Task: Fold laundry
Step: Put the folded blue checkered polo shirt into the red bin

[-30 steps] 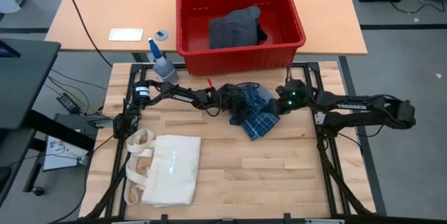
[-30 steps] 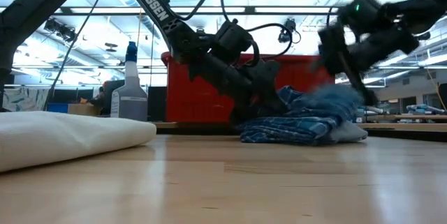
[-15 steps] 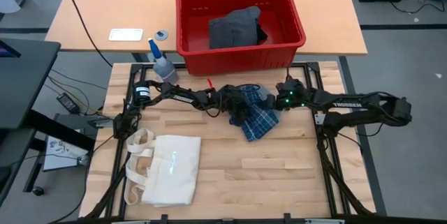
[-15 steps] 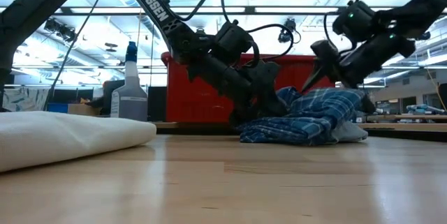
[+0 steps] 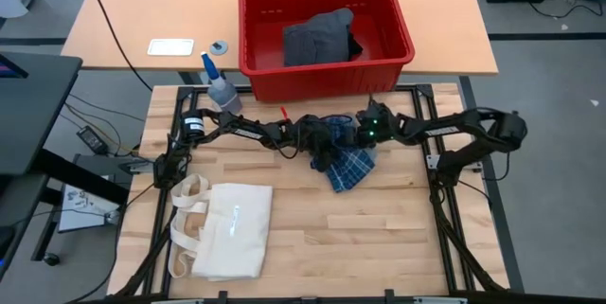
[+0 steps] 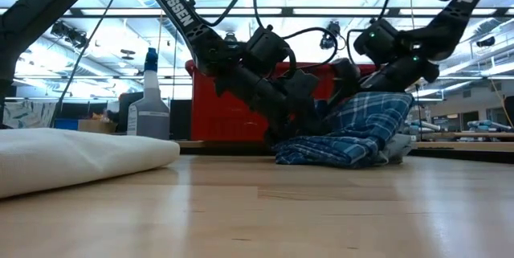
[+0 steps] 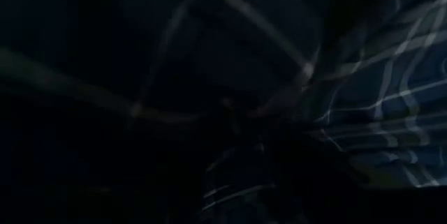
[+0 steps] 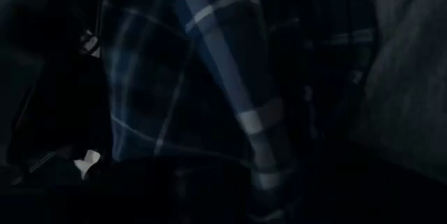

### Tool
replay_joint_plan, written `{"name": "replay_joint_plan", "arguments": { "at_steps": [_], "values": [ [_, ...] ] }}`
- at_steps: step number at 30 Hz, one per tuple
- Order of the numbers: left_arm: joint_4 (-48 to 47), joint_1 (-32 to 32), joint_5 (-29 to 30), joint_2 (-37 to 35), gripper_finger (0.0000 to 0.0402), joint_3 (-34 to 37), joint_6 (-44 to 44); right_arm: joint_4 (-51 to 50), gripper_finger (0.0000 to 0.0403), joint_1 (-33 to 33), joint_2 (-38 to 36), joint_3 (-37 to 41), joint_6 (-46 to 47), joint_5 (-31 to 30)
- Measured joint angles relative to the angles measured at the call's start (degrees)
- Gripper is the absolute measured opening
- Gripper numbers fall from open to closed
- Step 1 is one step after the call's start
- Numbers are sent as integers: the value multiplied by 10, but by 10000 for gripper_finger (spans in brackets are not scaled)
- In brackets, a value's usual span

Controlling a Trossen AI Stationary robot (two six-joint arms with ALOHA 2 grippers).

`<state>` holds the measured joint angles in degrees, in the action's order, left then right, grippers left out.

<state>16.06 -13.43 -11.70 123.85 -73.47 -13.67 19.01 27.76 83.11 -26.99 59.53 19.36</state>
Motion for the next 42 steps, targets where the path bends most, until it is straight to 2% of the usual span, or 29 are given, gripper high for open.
{"name": "replay_joint_plan", "arguments": {
  "at_steps": [3,7,11,15,19,23,28,32,37,42],
  "values": [
    [-1,0,-1,0,210,0,0,-20,288,13,6,-6,-3,32],
    [1,-6,-13,0,210,-1,-23,-125,243,13,-25,-27,-37,71],
    [-7,-10,-12,-5,210,0,-35,-248,203,-8,-80,-79,-93,58],
    [-9,-11,-12,-8,210,0,-32,-327,193,-29,-119,-134,-143,32],
    [-8,-11,-10,-9,210,0,-23,-357,205,-54,-111,-145,-189,-32],
    [-7,-12,-12,-9,210,0,-16,-362,239,-54,-59,-138,-193,-25],
    [-11,-12,-17,-9,210,0,-2,-314,301,-44,-5,-138,-192,12],
    [-11,-12,-18,-9,210,0,-2,-310,336,-35,18,-139,-190,-10],
    [-16,-14,-47,-10,210,-1,-2,-336,338,2,3,-138,-192,-12],
    [-38,-14,-62,-11,210,-1,0,-358,318,30,-48,-148,-231,-61]
  ]
}}
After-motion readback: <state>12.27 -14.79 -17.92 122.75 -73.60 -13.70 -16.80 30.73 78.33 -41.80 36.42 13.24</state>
